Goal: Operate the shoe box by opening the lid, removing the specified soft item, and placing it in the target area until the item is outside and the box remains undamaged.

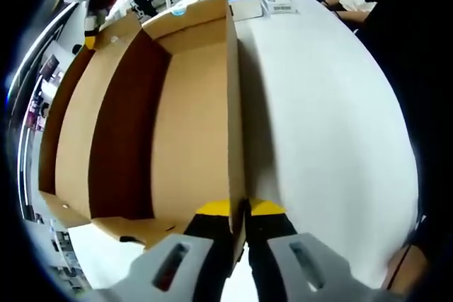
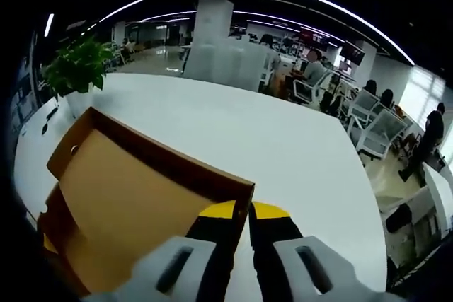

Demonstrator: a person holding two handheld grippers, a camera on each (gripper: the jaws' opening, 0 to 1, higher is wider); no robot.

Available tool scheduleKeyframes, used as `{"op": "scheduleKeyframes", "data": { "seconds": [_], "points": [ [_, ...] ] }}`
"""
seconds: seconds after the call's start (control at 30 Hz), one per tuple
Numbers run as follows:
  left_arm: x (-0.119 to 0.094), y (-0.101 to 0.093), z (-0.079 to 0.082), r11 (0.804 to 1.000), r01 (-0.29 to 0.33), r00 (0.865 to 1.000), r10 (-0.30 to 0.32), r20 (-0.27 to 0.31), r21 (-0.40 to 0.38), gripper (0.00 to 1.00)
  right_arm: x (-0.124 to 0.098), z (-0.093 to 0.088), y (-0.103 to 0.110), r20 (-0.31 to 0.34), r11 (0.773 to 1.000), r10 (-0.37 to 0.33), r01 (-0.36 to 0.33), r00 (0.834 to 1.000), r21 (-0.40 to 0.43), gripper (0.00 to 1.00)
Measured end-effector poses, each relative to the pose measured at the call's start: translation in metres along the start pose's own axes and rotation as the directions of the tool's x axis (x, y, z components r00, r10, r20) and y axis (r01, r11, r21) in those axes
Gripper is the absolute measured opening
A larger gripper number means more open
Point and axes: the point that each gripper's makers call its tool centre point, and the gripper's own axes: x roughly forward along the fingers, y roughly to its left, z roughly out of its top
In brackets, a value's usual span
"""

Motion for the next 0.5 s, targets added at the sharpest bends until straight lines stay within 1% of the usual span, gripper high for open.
{"op": "scheduleKeyframes", "data": {
  "seconds": [0.23,0.33,0.5],
  "points": [
    [0.000,-0.002,0.000,1.000,0.000,1.000,0.000,-0.001,-0.001,0.05,-0.012,0.008,-0.001,0.040,1.000,-0.016,0.016,0.999,0.003,0.05],
    [0.000,-0.001,0.000,1.000,0.000,1.000,0.000,-0.001,0.000,0.05,-0.016,0.012,-0.001,0.058,0.999,-0.042,0.044,0.997,-0.032,0.05],
    [-0.001,-0.003,0.000,1.000,-0.001,1.000,0.001,-0.001,0.001,0.05,-0.027,0.016,-0.002,0.096,0.998,-0.054,0.056,0.994,-0.020,0.04]
  ]
}}
